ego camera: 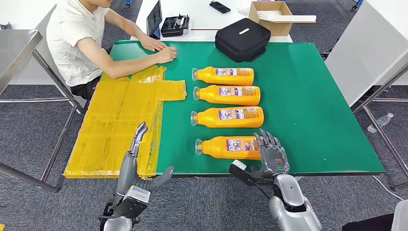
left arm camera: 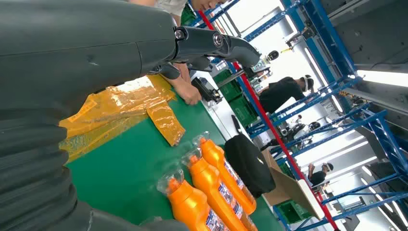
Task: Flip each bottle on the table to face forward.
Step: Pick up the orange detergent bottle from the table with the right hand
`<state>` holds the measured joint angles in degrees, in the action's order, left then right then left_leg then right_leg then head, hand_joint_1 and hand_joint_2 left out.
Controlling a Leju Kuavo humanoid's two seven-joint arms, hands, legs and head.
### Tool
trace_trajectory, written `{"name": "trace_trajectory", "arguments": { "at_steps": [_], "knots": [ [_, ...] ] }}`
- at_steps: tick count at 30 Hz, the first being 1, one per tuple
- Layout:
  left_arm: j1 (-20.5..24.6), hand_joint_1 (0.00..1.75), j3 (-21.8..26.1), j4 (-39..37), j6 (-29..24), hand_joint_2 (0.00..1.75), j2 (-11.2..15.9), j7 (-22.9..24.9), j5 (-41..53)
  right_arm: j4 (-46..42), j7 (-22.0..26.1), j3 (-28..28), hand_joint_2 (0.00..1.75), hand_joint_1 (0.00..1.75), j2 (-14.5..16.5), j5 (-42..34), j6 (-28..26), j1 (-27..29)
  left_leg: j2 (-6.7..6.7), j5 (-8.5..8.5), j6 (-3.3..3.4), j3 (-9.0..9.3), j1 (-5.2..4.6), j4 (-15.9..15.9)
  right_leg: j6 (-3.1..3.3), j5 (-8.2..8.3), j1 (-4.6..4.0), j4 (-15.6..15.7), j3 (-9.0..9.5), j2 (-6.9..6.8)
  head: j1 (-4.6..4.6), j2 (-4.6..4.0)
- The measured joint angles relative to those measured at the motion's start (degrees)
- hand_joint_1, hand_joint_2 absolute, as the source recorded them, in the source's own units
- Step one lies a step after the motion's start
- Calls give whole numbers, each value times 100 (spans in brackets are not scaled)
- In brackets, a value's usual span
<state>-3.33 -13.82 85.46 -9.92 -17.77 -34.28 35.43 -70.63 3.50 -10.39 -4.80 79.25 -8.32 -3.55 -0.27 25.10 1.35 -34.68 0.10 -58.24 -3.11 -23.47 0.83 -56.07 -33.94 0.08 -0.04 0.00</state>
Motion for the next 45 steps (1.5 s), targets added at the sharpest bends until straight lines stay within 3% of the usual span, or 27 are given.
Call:
{"name": "trace_trajectory", "arguments": {
  "at_steps": [17, 35, 39, 43, 45],
  "knots": [
    [1, 0, -3, 0, -4, 175, 2, 27, 67, -3, 22, 141, 175, 0, 289, 310, -34, -197, 0, 0, 0, 0, 0, 0, 0, 0, 0, -1, 0, 0, 0, 0],
    [39, 0, -14, -59, 42, 175, 7, 5, -14, 396, 83, 198, 175, 0, 184, -89, 238, -456, 0, 0, 0, 1, 0, 0, 0, 0, 1, 0, 0, 0, 0, 0],
    [53, 0, -14, -79, 56, 175, 11, -20, -54, 615, 60, 262, 175, 137, 101, -215, 387, -515, 1, 0, 0, 3, 0, -1, 0, 0, 1, 1, 1, 0, -1, 0],
    [80, 0, -14, -130, 70, 175, 13, -50, -74, 883, 101, 332, 175, 175, 7, -362, 502, -595, 0, 0, 1, 10, 0, -1, 0, 0, 0, 2, 6, 0, 0, 0],
    [91, 0, -14, -157, 92, 175, 13, -69, -82, 1002, 153, 351, 175, 175, -45, -456, 539, -655, -1, 0, 1, 17, 0, -1, 0, 0, 0, 4, 10, 0, 0, 0]
  ]
}}
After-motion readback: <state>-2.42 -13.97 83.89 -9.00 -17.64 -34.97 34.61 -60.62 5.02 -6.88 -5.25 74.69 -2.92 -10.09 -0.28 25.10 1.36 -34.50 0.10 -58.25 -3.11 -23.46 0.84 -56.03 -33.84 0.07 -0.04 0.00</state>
